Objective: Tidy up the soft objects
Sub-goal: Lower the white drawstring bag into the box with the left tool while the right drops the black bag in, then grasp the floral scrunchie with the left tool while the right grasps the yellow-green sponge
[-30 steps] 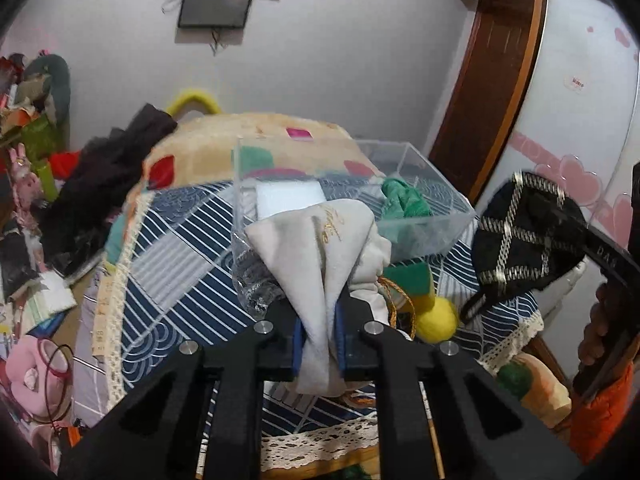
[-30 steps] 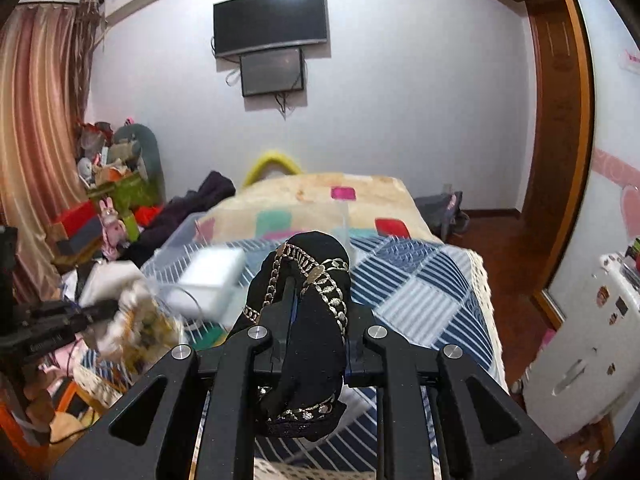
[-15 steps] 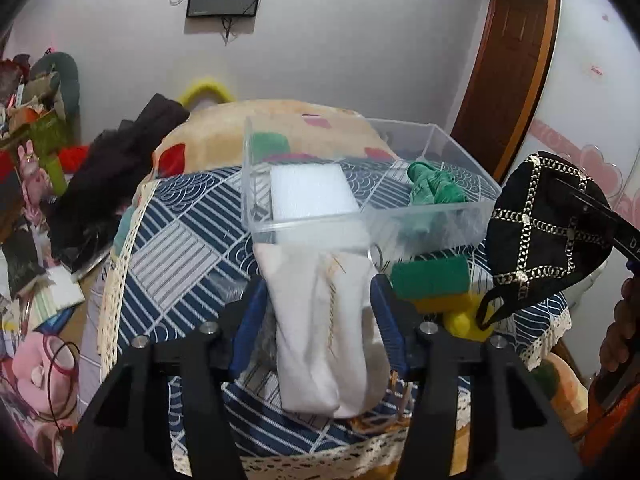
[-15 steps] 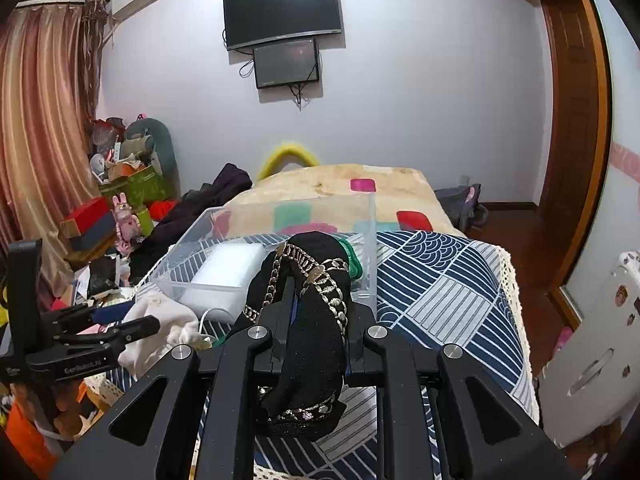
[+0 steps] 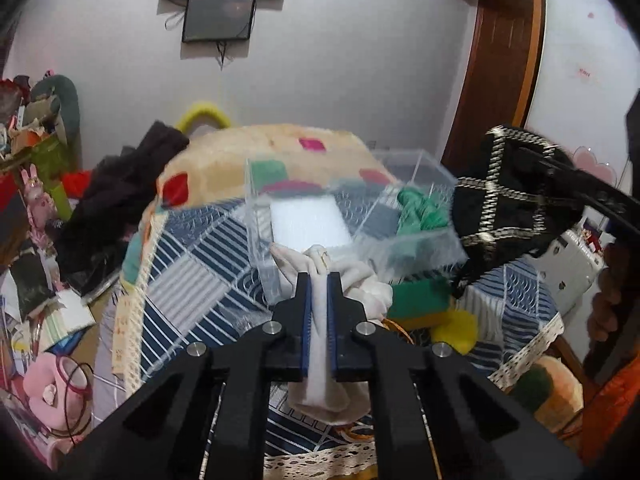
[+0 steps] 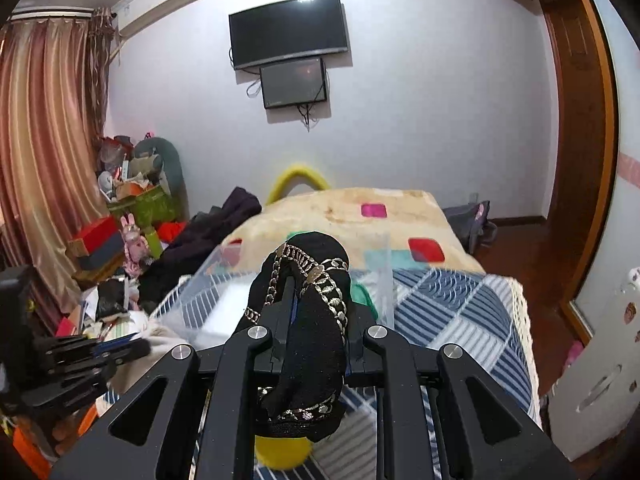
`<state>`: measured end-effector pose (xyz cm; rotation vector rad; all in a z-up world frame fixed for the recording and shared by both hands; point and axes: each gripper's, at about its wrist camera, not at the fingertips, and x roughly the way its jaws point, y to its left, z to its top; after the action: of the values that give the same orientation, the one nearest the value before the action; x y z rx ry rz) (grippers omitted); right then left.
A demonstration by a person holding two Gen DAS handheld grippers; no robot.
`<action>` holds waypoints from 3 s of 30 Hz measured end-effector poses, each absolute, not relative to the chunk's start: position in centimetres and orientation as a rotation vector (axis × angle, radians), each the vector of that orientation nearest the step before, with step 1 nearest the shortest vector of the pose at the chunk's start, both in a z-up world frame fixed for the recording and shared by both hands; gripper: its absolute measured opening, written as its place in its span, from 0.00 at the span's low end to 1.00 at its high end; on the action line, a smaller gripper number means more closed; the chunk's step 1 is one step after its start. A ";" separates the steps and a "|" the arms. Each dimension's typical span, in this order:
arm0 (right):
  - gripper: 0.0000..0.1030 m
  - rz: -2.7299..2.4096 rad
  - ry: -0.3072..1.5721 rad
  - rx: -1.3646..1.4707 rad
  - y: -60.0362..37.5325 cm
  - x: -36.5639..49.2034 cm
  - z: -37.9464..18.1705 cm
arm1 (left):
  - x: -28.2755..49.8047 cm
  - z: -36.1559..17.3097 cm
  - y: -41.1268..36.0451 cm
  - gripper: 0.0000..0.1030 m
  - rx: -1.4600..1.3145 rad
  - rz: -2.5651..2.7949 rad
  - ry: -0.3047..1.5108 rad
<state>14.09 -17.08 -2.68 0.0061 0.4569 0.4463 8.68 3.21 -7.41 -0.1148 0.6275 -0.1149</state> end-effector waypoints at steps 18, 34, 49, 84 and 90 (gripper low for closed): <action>0.14 0.408 0.420 -0.056 -13.4 17.8 -2.4 | 14.6 -0.7 4.9 0.06 -0.174 -0.061 0.472; 0.18 0.462 0.697 -0.223 -10.3 22.1 -9.2 | 22.9 -8.7 5.0 0.06 -0.187 -0.020 0.724; 0.57 0.480 0.617 -0.176 -12.8 19.5 -5.1 | 18.2 -4.9 3.7 0.48 -0.121 -0.043 0.624; 0.81 0.545 0.655 -0.119 -13.5 12.8 -9.6 | 9.8 -12.1 2.0 0.50 -0.058 -0.034 0.730; 0.80 0.572 0.706 -0.133 -12.2 13.4 -11.2 | 10.4 -13.3 1.7 0.30 -0.064 -0.049 0.762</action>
<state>13.41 -12.23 -11.23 -0.1330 0.7063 0.5721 10.41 1.73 -13.34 -0.0642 0.7618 -0.0490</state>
